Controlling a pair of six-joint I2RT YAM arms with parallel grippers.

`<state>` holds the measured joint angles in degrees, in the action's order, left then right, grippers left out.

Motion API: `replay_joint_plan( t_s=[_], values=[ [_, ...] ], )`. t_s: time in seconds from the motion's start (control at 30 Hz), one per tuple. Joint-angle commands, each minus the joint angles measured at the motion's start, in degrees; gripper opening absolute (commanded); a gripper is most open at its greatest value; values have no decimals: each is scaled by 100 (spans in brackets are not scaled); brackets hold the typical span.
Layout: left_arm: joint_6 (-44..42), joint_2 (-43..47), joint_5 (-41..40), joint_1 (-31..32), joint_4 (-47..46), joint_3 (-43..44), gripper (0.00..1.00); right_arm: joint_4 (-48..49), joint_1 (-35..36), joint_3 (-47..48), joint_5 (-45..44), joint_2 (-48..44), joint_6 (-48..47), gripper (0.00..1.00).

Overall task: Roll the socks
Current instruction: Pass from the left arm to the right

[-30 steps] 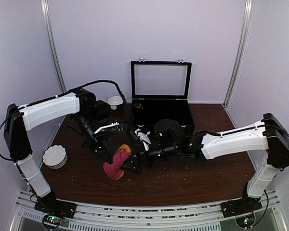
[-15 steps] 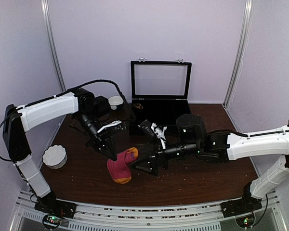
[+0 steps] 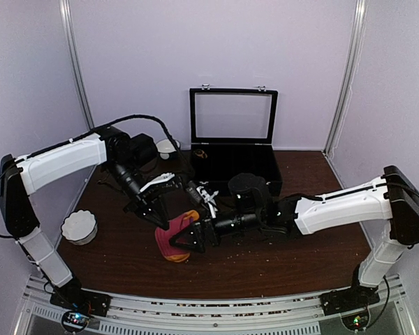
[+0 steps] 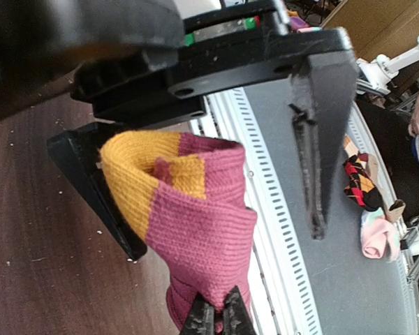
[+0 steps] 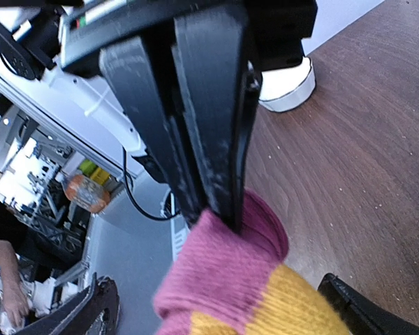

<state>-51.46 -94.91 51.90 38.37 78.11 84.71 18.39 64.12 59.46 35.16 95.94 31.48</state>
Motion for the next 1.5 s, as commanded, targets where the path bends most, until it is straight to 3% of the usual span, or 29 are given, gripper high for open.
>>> replay_joint_plan(
  t_s=[0.0, 0.1, 0.3, 0.53, 0.63, 0.7, 0.77, 0.83, 0.9, 1.0, 1.1, 1.2, 1.37, 1.47],
  values=[
    [199, 174, -237, 47, -333, -46, 0, 708, -33, 175, -22, 56, 572, 100],
    [206, 159, -250, 52, -338, -42, 0, 674, -32, 187, -209, 78, 574, 94],
    [224, 212, -257, 70, -346, -44, 0, 462, -47, 393, -170, 213, 556, 47],
    [288, 406, -464, 83, -410, 11, 0, 571, -43, 351, -75, 222, 503, 12],
    [481, 645, -731, 83, -609, 5, 3, 898, -43, 323, -3, 309, 780, 11],
    [639, 845, -975, 83, -812, -42, 32, 889, -46, 350, -101, 340, 939, 10],
    [788, 1039, -1239, 83, -979, -65, 43, 1061, -36, 278, -187, 285, 987, 9],
    [927, 1243, -1600, 83, -1189, -60, 30, 781, 14, 314, -454, 176, 861, 8],
    [1117, 1475, -2078, 83, -1423, -47, 19, 334, 111, 441, -745, 23, 489, 0],
    [1451, 1786, -2914, 83, -1724, 58, 1, 218, 147, 505, -694, -115, 173, 0],
    [2161, 2021, -4288, 76, -2270, -22, 0, -85, 175, 721, -536, -117, -66, 0],
    [2347, 2316, -5211, -27, -2758, -363, 0, -1213, 310, 1279, -1005, -62, -631, 0],
    [1454, 2930, -3863, -75, -2434, -285, 5, -2022, 380, 1608, -1927, -78, -803, 0],
    [637, 3010, -3029, -70, -1799, -404, 0, -1716, 412, 1396, -2523, -319, -827, 0]
  ],
)
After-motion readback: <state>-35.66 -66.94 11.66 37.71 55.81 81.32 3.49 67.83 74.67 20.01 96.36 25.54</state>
